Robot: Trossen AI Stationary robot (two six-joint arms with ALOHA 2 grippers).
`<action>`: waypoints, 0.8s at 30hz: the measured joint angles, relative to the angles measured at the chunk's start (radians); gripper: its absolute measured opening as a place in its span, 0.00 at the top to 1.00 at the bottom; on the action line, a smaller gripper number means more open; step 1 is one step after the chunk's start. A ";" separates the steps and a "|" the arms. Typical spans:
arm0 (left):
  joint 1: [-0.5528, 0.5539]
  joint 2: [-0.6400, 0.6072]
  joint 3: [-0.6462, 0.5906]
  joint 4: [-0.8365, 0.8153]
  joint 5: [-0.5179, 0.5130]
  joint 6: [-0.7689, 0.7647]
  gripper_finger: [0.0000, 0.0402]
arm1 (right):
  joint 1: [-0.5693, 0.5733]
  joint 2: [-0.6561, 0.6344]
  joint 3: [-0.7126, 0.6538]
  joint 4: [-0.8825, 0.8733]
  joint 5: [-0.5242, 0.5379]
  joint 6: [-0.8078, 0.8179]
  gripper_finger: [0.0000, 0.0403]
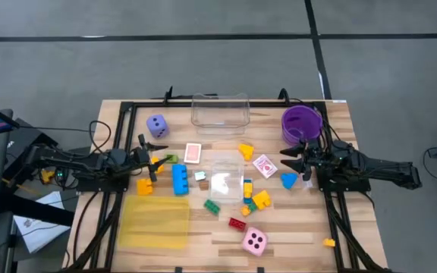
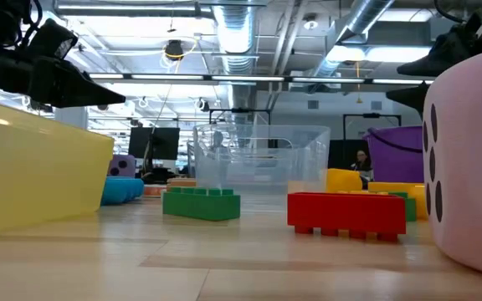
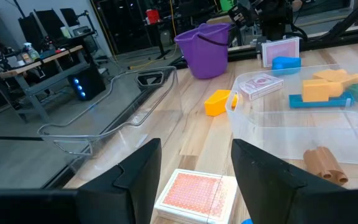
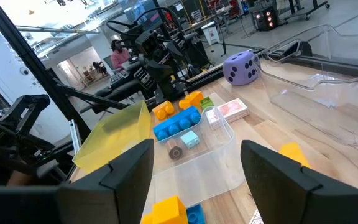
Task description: Pick & Place Toys
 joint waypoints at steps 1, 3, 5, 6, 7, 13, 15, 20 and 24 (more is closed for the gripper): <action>0.000 0.000 0.000 0.000 0.000 0.000 0.52 | 0.000 0.000 0.000 0.000 0.000 0.000 0.42; 0.000 0.000 0.000 0.000 0.000 0.000 0.52 | 0.000 0.000 0.000 0.000 0.000 0.000 0.42; 0.000 0.000 0.000 0.000 0.000 0.000 0.52 | 0.000 0.000 0.000 0.000 0.000 0.000 0.42; 0.000 0.000 0.000 0.000 0.000 0.000 0.52 | 0.000 0.000 0.000 0.000 0.000 0.000 0.42; 0.000 0.000 0.000 0.000 0.000 0.000 0.52 | 0.000 0.000 0.000 0.000 0.000 0.000 0.42; 0.000 0.000 0.000 0.000 0.000 0.000 0.52 | 0.000 0.000 0.000 0.000 0.000 0.000 0.42; 0.000 0.000 0.000 0.000 0.000 0.002 0.52 | 0.000 0.000 0.000 0.000 0.000 0.000 0.42; 0.000 0.000 0.000 0.000 0.000 0.002 0.52 | 0.000 0.000 0.000 0.000 0.000 0.000 0.42; 0.000 0.000 0.000 0.000 0.000 0.002 0.52 | 0.000 0.000 -0.002 0.011 0.010 0.000 0.42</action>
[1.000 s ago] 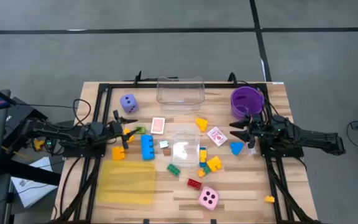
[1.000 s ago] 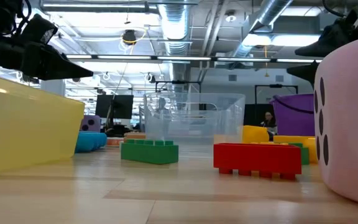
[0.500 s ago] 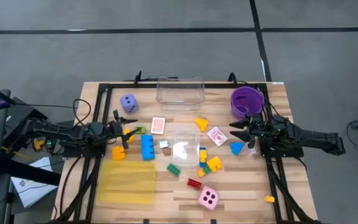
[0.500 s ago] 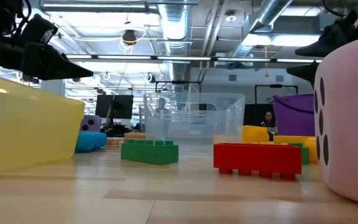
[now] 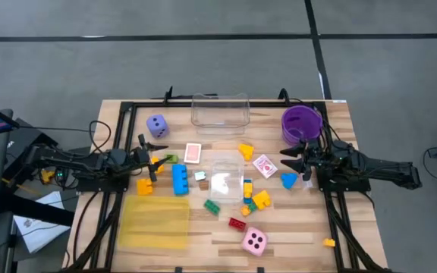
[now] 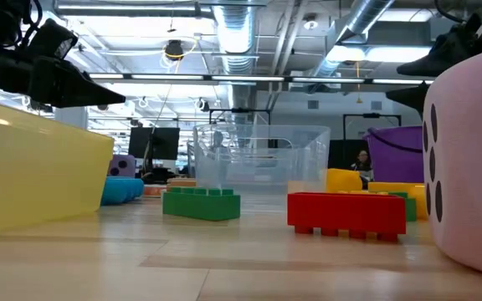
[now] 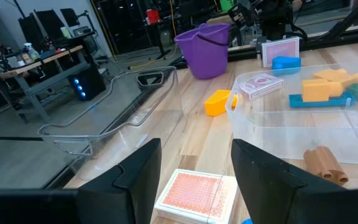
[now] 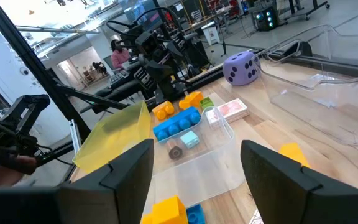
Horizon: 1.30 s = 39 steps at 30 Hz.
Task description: Pick & Place Toys
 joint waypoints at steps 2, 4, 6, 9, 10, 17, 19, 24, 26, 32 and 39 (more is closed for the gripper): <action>0.000 0.000 0.000 0.004 0.000 -0.004 0.52 | 0.000 0.000 -0.002 0.026 0.049 0.000 0.42; 0.000 0.000 0.000 0.021 0.003 -0.025 0.52 | 0.000 0.000 -0.002 0.069 0.086 0.014 0.42; 0.000 0.000 0.000 0.056 0.004 -0.076 0.52 | 0.000 0.000 -0.002 0.114 0.108 0.022 0.42; 0.000 0.000 0.000 0.148 0.003 -0.172 0.52 | 0.000 0.000 -0.001 0.229 0.115 -0.021 0.42; 0.000 0.000 0.000 0.190 0.003 -0.191 0.52 | 0.000 0.000 -0.001 0.261 0.115 -0.037 0.42; 0.000 0.000 0.000 0.477 -0.002 -0.209 0.52 | 0.003 0.000 0.000 0.361 0.076 -0.019 0.42; 0.000 0.000 0.000 0.514 -0.001 -0.211 0.52 | 0.004 0.000 0.000 0.351 0.052 -0.001 0.42; 0.000 0.000 0.000 0.530 0.039 -0.216 0.52 | 0.003 0.000 0.000 0.351 -0.038 0.050 0.42; 0.000 0.000 0.000 0.538 0.083 -0.210 0.52 | 0.002 0.000 0.010 0.352 -0.048 0.077 0.42; -0.002 0.008 0.000 0.679 0.146 -0.111 0.48 | 0.000 0.040 0.186 0.188 -0.077 0.020 0.42; -0.002 0.008 0.000 0.786 0.172 0.058 0.30 | 0.000 0.276 0.574 -0.166 0.026 -0.085 0.42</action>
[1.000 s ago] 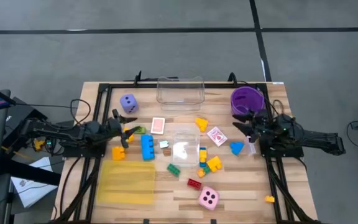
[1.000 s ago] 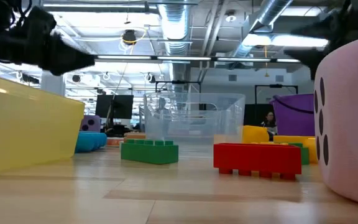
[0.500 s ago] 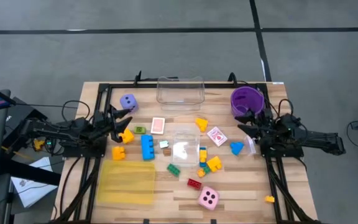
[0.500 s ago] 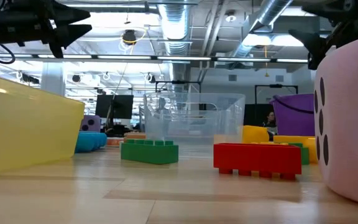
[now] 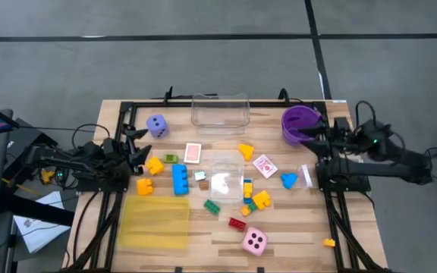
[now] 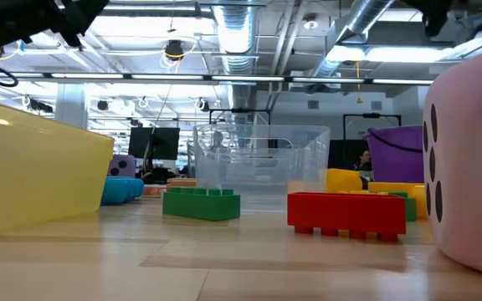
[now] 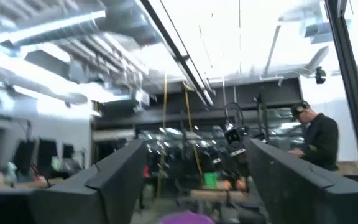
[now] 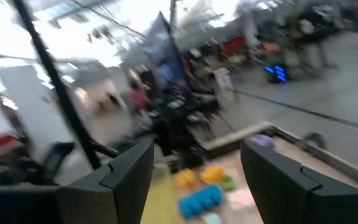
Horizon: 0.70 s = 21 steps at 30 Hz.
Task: Pick & Place Toys
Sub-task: Put the pink playing card box into the bottom transparent bin
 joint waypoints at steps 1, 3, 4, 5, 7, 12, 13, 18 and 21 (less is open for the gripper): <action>0.000 0.000 0.000 0.009 0.000 0.016 0.28 | 0.000 0.045 0.060 -0.058 0.028 0.000 0.42; 0.000 0.000 0.000 0.017 0.000 0.048 0.23 | 0.000 0.133 0.174 -0.199 0.084 0.015 0.42; 0.000 0.000 0.000 0.019 0.000 0.057 0.22 | 0.000 0.181 0.234 -0.271 0.120 0.047 0.42; 0.000 0.000 0.000 0.022 0.000 0.068 0.20 | 0.000 0.227 0.288 -0.346 0.150 0.073 0.42; 0.000 0.000 0.000 0.023 0.000 0.074 0.17 | -0.001 0.323 0.400 -0.490 0.190 0.121 0.42; 0.000 0.000 0.000 0.033 -0.016 0.113 0.13 | -0.012 0.546 0.660 -0.841 0.245 0.228 0.42; 0.000 0.000 0.000 0.043 -0.028 0.127 0.13 | -0.019 0.580 0.700 -0.913 0.250 0.248 0.42; 0.000 0.000 0.000 0.111 -0.081 0.181 0.12 | -0.057 0.719 0.788 -1.175 0.262 0.352 0.42; 0.001 0.000 0.000 0.150 -0.087 0.209 0.12 | -0.076 0.770 0.761 -1.264 0.265 0.424 0.42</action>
